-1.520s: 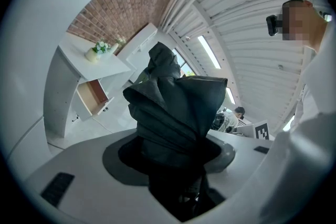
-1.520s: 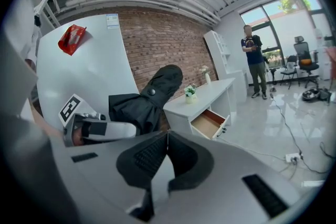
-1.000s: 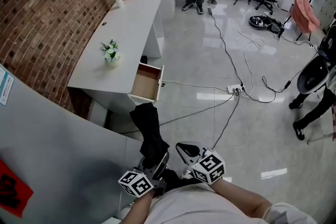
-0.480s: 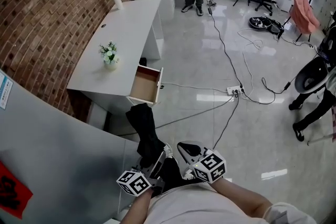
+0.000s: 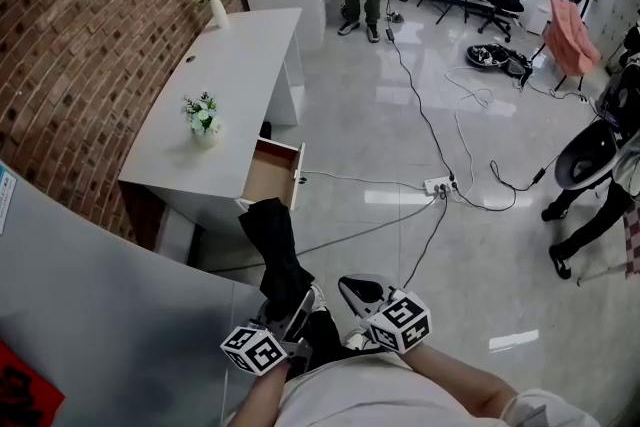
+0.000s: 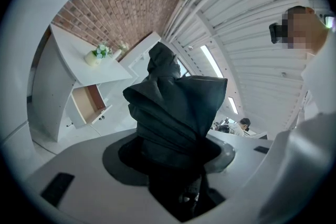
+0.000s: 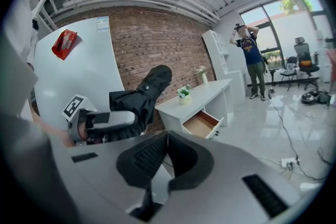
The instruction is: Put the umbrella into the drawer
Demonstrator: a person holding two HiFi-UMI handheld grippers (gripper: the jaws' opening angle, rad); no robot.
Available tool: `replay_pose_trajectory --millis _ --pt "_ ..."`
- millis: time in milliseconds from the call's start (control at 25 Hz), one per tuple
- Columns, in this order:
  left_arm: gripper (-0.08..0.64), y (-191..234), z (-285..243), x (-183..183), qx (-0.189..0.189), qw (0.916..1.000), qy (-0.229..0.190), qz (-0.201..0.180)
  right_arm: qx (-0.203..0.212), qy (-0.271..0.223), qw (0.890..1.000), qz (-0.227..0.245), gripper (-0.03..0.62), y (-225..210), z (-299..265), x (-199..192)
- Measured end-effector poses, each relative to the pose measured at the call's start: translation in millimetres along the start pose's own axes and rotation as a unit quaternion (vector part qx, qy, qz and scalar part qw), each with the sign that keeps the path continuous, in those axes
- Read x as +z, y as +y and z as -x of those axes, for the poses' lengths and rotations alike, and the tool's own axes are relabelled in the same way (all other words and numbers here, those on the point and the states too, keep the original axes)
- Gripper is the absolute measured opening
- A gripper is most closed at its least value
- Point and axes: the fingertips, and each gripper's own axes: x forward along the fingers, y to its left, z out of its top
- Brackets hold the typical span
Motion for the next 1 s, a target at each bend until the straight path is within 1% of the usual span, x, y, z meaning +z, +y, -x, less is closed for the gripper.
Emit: replay_pose_trajectory --millis 160,360,1000 --pt "0.242 6 -5 4 -0.008 0.9999 0.007 -0.002 -0.001 0.01 1.0 -0.014 0.017 -6 -13 -4" --pt "0.242 21 -17 11 -0.001 0.9997 0.023 -0.008 0.002 0.024 0.999 -0.026 0.017 -12 -30 -6" --pt "0.242 70 -89 69 -0.014 0.9991 0.039 -0.004 -0.021 0.035 0.997 -0.06 0.017 -63 -82 19"
